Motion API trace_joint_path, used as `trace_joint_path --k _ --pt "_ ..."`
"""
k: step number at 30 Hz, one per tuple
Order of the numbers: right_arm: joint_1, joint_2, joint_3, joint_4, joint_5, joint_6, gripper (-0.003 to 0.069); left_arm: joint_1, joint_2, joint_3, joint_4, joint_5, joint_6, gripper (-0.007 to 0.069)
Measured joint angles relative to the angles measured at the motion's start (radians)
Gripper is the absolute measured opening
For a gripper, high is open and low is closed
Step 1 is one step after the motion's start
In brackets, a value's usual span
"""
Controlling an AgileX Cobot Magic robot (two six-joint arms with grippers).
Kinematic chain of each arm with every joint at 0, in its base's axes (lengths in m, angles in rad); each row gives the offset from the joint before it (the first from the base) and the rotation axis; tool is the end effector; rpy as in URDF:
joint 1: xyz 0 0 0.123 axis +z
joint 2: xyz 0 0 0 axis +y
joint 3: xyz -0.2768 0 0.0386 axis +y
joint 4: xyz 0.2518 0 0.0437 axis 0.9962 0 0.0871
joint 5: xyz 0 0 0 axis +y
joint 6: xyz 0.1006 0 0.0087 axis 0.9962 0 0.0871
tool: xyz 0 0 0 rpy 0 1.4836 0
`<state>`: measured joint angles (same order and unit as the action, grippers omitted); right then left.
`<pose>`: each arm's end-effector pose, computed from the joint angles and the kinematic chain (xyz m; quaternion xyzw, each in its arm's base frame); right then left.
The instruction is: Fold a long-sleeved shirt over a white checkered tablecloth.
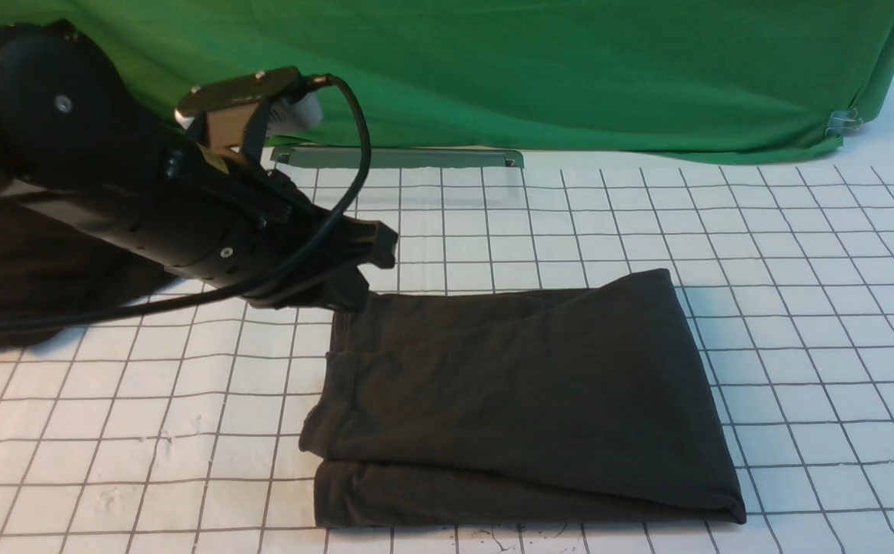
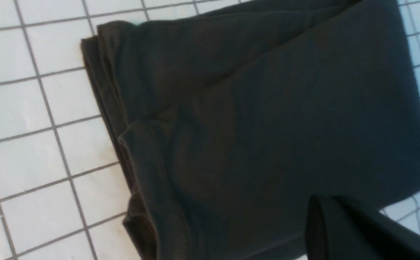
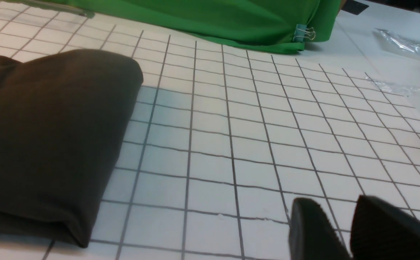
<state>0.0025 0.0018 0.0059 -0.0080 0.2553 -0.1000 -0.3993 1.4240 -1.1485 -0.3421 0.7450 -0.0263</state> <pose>0.0748 0.0000 0.1861 -0.0416 0.7653 -0.0346 0.6414 0.2791 -0.1427 0.2987 0.0923 0.9349 -0.2107 0.2704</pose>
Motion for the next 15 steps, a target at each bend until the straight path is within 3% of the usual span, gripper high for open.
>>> trace_joint_path --k 8,15 --pt "0.000 0.000 0.000 0.000 -0.003 0.000 0.0197 0.000 -0.232 0.000 0.091 0.029 0.003 0.0001" --pt "0.000 0.000 0.000 0.000 -0.003 0.000 0.0210 0.000 -0.514 0.080 0.099 -0.015 0.042 0.0001"
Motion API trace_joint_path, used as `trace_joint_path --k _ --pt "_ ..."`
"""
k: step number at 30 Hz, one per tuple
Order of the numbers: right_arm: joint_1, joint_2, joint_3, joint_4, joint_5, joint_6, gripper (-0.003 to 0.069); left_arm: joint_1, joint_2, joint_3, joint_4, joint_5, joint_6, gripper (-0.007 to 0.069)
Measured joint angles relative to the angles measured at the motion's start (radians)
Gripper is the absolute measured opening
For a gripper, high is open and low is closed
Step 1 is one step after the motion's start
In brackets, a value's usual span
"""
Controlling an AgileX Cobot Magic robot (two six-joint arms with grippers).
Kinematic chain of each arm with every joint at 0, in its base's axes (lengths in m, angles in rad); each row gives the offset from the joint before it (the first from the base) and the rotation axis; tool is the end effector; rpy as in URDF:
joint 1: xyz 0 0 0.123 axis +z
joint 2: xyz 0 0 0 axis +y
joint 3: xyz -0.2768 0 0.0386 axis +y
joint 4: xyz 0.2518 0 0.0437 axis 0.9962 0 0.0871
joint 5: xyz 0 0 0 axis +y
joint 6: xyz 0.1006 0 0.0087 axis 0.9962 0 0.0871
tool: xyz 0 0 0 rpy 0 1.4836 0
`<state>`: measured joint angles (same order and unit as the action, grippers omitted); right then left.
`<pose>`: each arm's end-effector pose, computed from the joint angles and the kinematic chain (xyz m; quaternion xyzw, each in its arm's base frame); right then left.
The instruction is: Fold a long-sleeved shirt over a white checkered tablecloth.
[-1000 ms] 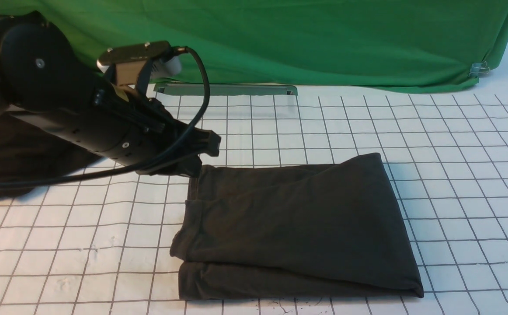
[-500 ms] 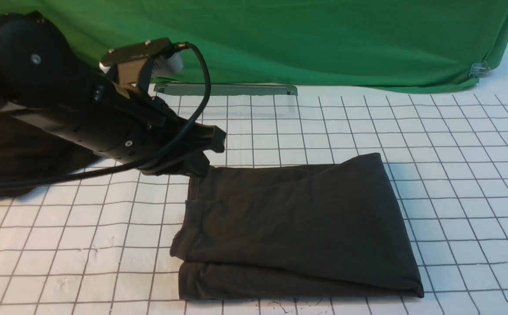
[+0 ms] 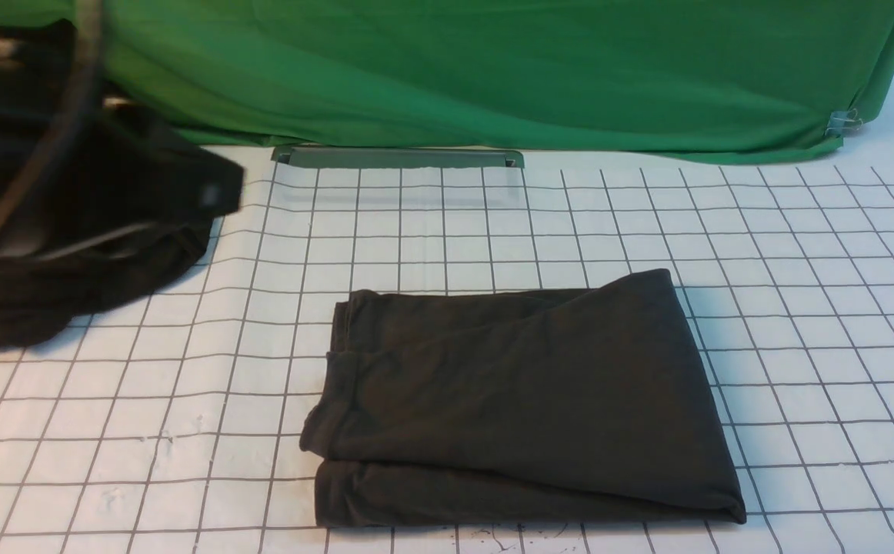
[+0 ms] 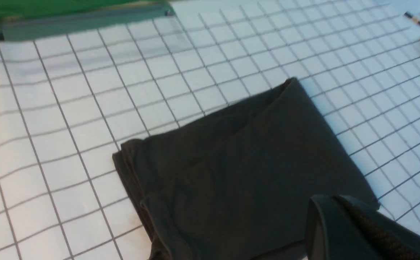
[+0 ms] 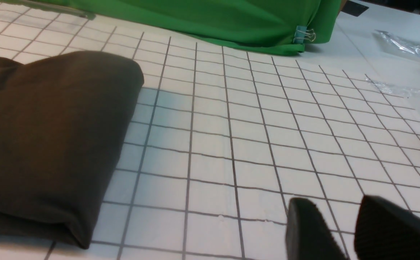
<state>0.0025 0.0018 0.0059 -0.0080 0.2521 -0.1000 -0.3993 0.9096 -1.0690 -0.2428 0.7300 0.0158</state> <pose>0.0749 0.0000 0.1864 -0.0415 0.7643 -0.0346 0.6426 0.1697 -0.0892 0.4032 0.1404 0.8386 -0.2115 0.4820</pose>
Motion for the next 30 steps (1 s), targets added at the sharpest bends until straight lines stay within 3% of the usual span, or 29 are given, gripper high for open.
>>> trace_joint_path --k 7,14,30 --pt "0.000 0.000 0.000 0.000 0.000 0.000 0.0222 0.000 -0.332 0.329 -0.032 -0.257 0.017 0.0001" --pt "0.000 0.000 0.000 0.000 0.000 0.000 0.0235 0.000 -0.561 0.562 -0.032 -0.549 0.123 0.0001" --pt "0.000 0.000 0.000 0.000 -0.001 0.000 0.0239 0.000 -0.593 0.580 -0.032 -0.559 0.126 0.0001"
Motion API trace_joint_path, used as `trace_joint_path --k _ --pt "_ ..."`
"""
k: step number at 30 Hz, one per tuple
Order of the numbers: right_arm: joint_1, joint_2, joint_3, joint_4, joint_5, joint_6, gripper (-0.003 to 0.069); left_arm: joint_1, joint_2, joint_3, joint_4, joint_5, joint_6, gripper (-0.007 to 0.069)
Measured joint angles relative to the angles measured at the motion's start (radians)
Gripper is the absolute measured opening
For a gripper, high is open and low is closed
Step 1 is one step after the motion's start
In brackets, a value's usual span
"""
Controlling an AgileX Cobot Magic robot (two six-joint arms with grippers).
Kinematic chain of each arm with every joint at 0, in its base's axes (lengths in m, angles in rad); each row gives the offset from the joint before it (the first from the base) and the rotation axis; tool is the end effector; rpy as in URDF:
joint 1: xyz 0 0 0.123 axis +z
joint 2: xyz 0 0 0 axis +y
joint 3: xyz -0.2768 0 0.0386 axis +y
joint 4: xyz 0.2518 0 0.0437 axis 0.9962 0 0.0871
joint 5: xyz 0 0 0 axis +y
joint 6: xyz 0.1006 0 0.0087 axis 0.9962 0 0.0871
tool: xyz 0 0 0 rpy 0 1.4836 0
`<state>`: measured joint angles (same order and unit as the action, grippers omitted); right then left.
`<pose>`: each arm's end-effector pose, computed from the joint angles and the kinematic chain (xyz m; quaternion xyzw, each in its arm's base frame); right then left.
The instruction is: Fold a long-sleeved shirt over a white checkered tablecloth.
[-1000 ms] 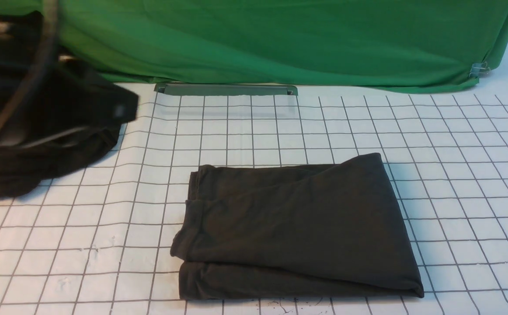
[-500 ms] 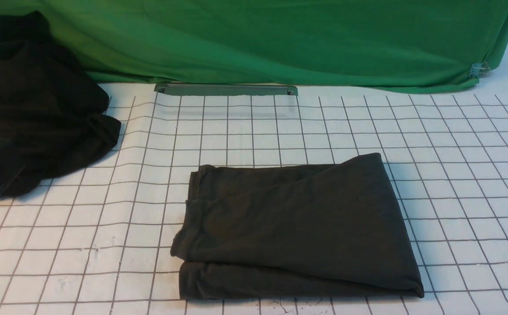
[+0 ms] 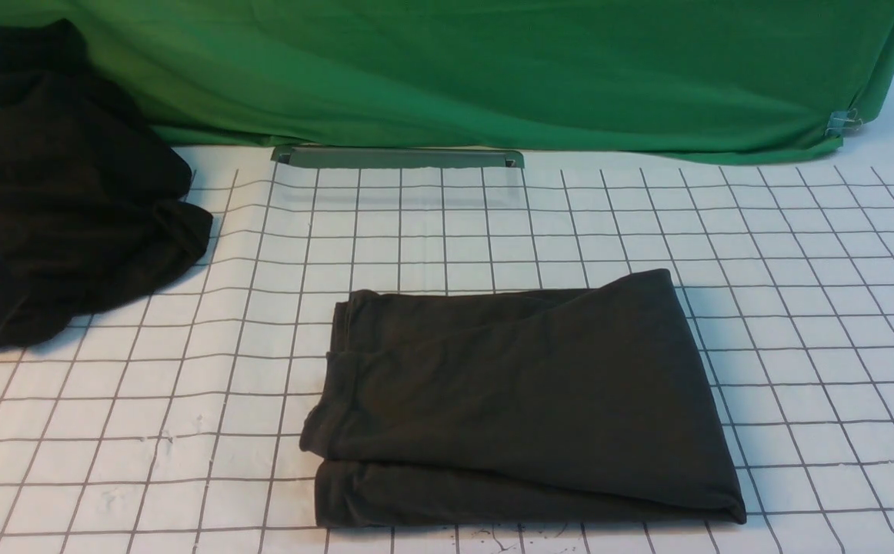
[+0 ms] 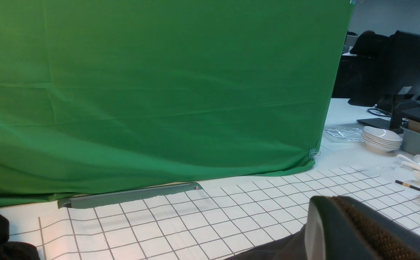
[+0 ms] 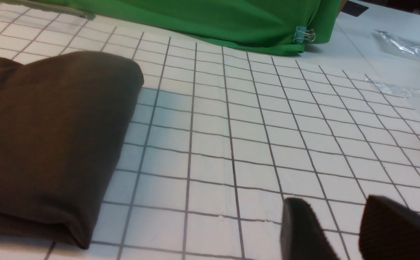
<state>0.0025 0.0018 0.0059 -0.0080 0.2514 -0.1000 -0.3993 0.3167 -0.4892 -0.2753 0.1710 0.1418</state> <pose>0.0749 0.0000 0.1865 -0.0415 0.7641 -0.0346 0.6429 0.0811 -0.0393 0.3416 0.1074 0.6641 -0.2084 0.7099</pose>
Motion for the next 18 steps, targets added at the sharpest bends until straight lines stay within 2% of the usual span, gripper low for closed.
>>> trace_joint_path --k 9,11,15,18 --pt "0.000 0.000 0.000 0.000 0.000 0.000 0.0241 0.000 0.000 0.001 0.007 0.017 0.000 0.0003" --pt "0.000 0.000 0.000 0.000 0.000 0.000 0.0241 0.000 -0.003 0.037 0.047 0.021 -0.012 0.0003" --pt "0.000 0.000 0.000 0.000 0.000 0.000 0.0241 0.018 -0.051 0.150 0.181 -0.024 -0.142 0.0003" --pt "0.000 0.000 0.000 0.000 0.000 0.000 0.0241 0.081 -0.114 0.221 0.226 -0.043 -0.147 0.0003"
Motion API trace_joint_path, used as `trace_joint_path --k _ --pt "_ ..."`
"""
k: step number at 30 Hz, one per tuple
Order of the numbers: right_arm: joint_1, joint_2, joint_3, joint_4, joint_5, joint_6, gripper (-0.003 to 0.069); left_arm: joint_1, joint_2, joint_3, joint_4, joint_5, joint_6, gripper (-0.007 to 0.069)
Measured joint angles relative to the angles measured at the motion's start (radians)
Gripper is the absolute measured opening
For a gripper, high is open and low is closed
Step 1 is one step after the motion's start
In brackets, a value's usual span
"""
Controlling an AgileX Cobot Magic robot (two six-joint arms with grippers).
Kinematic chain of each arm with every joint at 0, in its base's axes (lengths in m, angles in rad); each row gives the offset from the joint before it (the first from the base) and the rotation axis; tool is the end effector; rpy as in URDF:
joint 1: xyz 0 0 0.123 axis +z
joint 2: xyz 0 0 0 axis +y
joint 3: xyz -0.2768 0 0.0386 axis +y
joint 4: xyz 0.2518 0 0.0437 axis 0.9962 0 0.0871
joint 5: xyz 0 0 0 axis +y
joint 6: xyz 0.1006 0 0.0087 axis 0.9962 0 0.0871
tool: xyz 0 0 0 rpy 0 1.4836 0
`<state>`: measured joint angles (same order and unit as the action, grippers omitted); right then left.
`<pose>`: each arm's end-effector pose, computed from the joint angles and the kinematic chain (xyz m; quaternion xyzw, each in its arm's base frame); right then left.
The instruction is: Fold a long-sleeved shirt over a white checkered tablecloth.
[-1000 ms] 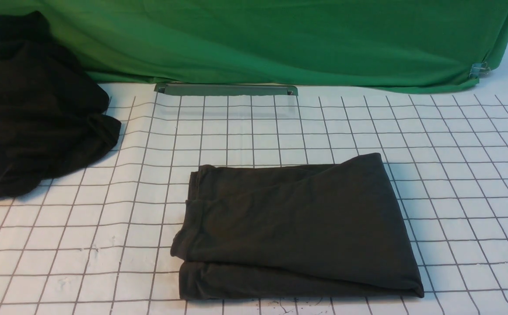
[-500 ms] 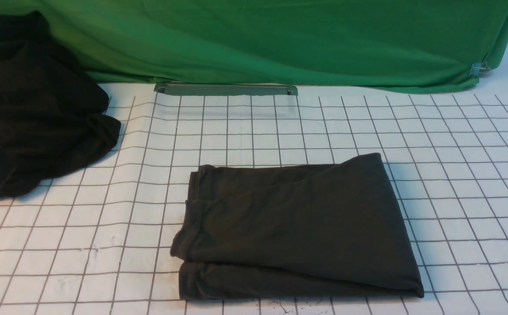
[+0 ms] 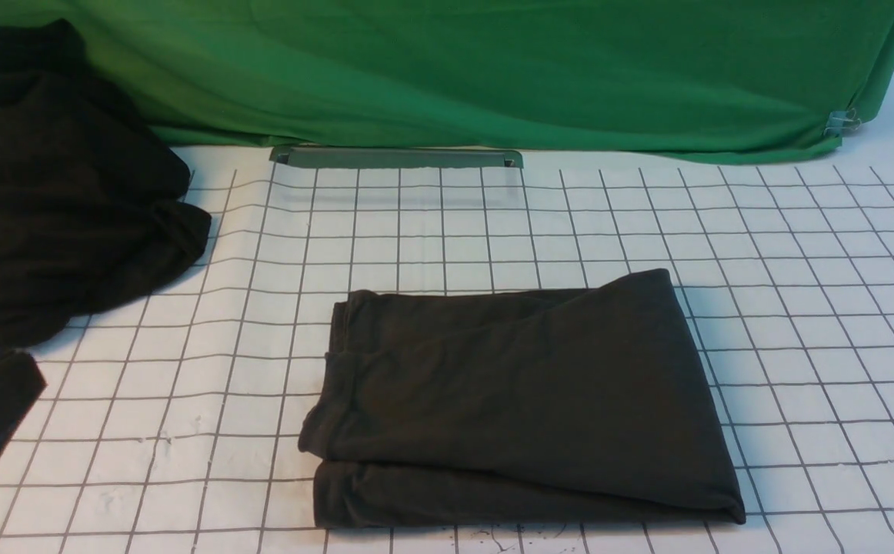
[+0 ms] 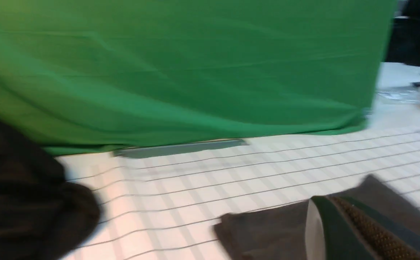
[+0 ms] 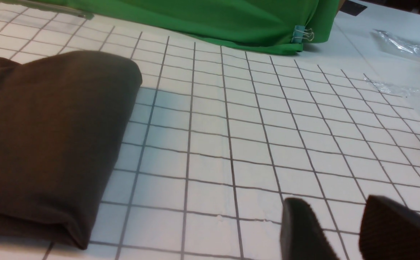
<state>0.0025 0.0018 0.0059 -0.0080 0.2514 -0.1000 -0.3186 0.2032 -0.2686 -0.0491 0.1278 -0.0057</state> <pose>0.0749 0.0000 0.1865 -0.0415 0.7641 -0.0346 0.6429 0.0815 -0.0276 0.2792 0.0942 0.6918 -0.1349 0.7031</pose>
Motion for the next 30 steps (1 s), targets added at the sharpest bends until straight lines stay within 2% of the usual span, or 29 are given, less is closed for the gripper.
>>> trace_joint_path --k 3,6,11,20,30 --pt "0.000 0.000 0.000 0.000 0.000 0.000 0.0241 0.108 -0.074 0.065 0.015 0.001 0.042 0.0003" --pt "0.000 0.000 0.000 0.000 0.000 0.000 0.0241 0.230 -0.146 0.138 -0.008 0.001 0.031 0.0003" --pt "0.000 0.000 0.000 0.000 0.000 0.000 0.0241 0.328 -0.184 0.230 -0.019 0.001 -0.014 0.0003" --pt "0.000 0.000 0.000 0.000 0.000 0.000 0.0241 0.318 -0.200 0.275 -0.020 0.093 -0.012 0.0003" --pt "0.000 0.000 0.000 0.000 0.000 0.000 0.0241 0.260 -0.201 0.275 -0.020 0.099 0.006 0.0003"
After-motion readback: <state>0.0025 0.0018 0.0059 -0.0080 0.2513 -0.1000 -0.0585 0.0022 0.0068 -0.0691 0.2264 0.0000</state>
